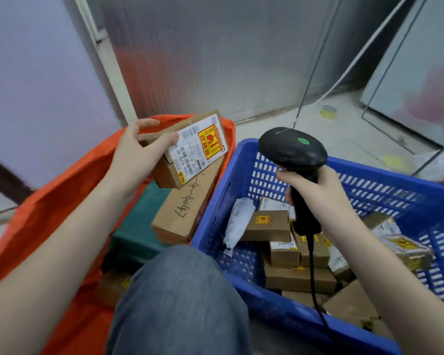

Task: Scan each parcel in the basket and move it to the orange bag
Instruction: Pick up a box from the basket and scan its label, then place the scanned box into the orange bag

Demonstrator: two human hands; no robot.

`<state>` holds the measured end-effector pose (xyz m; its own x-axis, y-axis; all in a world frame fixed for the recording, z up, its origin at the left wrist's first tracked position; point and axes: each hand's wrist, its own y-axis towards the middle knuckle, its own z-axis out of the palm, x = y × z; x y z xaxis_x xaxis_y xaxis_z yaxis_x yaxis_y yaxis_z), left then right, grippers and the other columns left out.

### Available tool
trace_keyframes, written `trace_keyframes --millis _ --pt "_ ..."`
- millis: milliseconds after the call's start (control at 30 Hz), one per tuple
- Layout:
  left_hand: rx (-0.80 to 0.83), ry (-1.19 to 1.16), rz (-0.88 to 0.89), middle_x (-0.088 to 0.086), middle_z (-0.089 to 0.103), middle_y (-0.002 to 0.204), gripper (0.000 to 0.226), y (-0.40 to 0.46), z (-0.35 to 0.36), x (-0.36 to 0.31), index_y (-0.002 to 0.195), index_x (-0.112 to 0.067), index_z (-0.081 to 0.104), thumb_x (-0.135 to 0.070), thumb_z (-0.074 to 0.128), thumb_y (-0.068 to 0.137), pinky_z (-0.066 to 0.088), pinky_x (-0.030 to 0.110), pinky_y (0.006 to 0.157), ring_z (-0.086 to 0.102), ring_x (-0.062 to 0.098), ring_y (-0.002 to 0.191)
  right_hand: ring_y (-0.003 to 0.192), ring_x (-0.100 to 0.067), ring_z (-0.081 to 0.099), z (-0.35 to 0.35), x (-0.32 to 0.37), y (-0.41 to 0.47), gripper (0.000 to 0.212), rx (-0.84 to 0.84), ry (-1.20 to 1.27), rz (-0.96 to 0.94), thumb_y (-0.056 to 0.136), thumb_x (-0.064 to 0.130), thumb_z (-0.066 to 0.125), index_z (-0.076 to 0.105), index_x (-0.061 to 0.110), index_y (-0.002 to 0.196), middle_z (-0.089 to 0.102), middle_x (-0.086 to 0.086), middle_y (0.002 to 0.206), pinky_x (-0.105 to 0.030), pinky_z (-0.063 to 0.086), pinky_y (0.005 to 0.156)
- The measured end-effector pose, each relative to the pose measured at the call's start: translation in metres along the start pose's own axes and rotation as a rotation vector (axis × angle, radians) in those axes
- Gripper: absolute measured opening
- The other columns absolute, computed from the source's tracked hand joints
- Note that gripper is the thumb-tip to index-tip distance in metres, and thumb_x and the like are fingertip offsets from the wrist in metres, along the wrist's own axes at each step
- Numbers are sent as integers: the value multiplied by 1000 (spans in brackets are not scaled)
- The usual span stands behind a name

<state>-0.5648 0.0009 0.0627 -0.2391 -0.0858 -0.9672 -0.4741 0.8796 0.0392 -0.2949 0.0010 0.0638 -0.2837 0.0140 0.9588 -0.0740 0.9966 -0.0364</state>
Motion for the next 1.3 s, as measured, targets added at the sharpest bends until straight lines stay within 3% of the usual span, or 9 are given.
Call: trace_keyframes --millis 200,367,500,667,867,1033,1100,1167,1300 --pt "-145 35 -87 6 63 112 45 -7 -73 65 116 -24 53 -15 74 78 43 19 66 58 5 85 47 -8 51 63 0 5 18 126 -31 6 85 21 66 57 7 78 55 -5 55 -27 41 56" --pt "-182 51 -243 5 63 114 50 -21 -112 118 115 -26 52 -27 72 70 42 21 66 59 7 89 42 -6 49 107 -7 6 23 222 -94 11 85 17 67 54 6 70 53 -5 52 -15 40 47" --pt "-161 3 -361 6 66 108 41 -23 -118 150 121 -20 51 -20 68 83 43 22 66 61 9 83 48 -12 53 130 -18 7 21 289 -122 41 85 18 67 58 1 78 55 -5 51 -26 42 56" --pt "-71 -23 -432 -4 65 90 23 -13 -89 180 114 -19 58 -28 59 93 42 14 56 57 2 71 46 -11 51 144 -28 13 19 311 -163 67 86 20 67 58 7 75 55 -4 51 -24 41 54" --pt "30 -42 -457 -14 64 95 17 15 -53 203 102 -27 63 -32 48 97 44 26 80 58 6 92 52 -17 52 144 -46 29 25 279 -146 126 85 20 66 62 -4 90 54 -2 49 -35 43 61" --pt "158 96 -411 -16 60 108 29 30 -40 207 119 -25 60 -30 37 101 39 7 78 54 1 103 53 -19 52 140 -60 38 28 280 -104 179 85 20 64 63 -4 97 55 -8 53 -33 43 57" --pt "207 164 -413 -4 62 119 34 35 -38 208 116 -28 63 -37 34 100 41 12 93 54 7 111 55 -19 53 140 -63 41 29 284 -90 194 85 21 63 63 -5 98 56 -11 58 -34 44 60" --pt "232 220 -436 8 47 144 46 36 -36 207 135 -26 52 -47 33 99 28 28 112 40 20 133 56 -20 54 142 -65 42 28 290 -68 210 85 20 63 63 -4 99 58 -16 63 -34 44 61" --pt "245 251 -482 0 26 158 65 36 -30 201 154 -20 15 -51 32 100 20 28 109 24 20 144 57 -21 55 141 -66 44 28 297 -38 222 87 23 63 63 -3 98 60 -27 74 -35 46 64"
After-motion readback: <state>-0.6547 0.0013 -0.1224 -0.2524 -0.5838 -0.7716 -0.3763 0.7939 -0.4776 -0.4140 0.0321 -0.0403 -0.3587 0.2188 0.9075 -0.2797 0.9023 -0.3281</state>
